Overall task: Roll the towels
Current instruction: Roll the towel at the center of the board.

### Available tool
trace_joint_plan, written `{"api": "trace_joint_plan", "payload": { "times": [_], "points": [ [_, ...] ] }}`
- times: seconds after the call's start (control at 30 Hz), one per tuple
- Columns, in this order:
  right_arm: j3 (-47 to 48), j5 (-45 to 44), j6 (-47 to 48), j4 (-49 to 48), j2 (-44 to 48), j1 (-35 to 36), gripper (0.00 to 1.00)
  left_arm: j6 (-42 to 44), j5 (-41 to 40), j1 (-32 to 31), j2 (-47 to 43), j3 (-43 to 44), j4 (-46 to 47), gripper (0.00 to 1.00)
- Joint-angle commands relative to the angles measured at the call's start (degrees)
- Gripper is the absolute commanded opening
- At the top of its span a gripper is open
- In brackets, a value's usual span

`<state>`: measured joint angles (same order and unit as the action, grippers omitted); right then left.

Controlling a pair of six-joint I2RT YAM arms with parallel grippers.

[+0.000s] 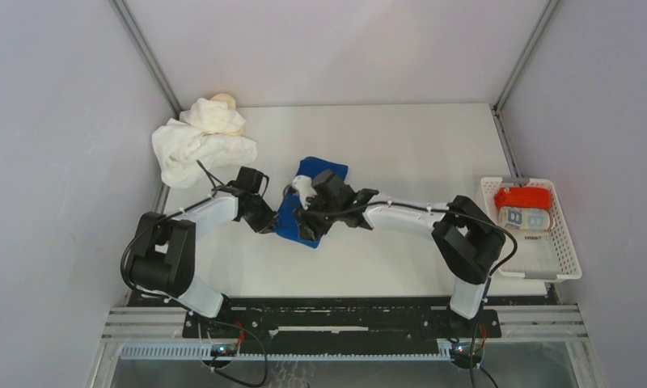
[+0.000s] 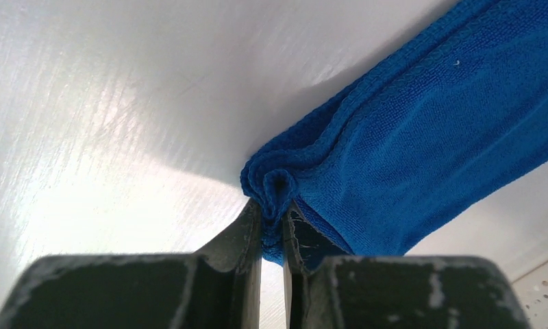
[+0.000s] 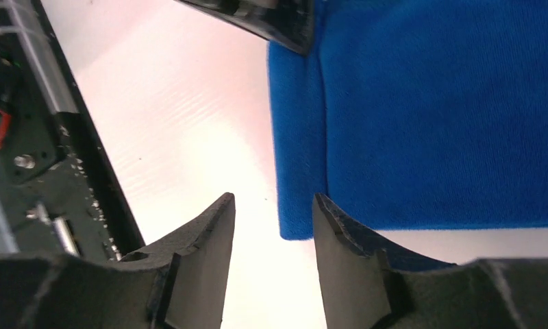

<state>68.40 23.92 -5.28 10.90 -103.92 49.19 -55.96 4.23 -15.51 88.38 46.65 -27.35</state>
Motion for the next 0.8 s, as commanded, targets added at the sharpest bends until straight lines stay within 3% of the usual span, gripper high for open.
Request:
{"api": "trace_joint_plan", "payload": {
  "times": [0.0,0.13,0.3,0.77],
  "points": [
    [-0.8,-20.4,11.9,-0.3,2.5,8.4,0.47,4.6,-0.1,0.1,1.5,3.7,-7.6,0.13],
    [-1.4,-32.8,15.6,-3.7,1.3,14.4,0.51,5.8,0.8,0.0,2.6,4.6,-9.4,0.13],
    [-1.8,-42.2,20.3,-6.7,-1.3,18.7,0.52,6.9,0.7,0.1,3.8,6.1,-10.9,0.14],
    [-4.1,-52.9,28.8,-10.9,-9.1,25.2,0.45,7.9,0.1,0.0,6.1,8.8,-12.8,0.14]
  ]
}}
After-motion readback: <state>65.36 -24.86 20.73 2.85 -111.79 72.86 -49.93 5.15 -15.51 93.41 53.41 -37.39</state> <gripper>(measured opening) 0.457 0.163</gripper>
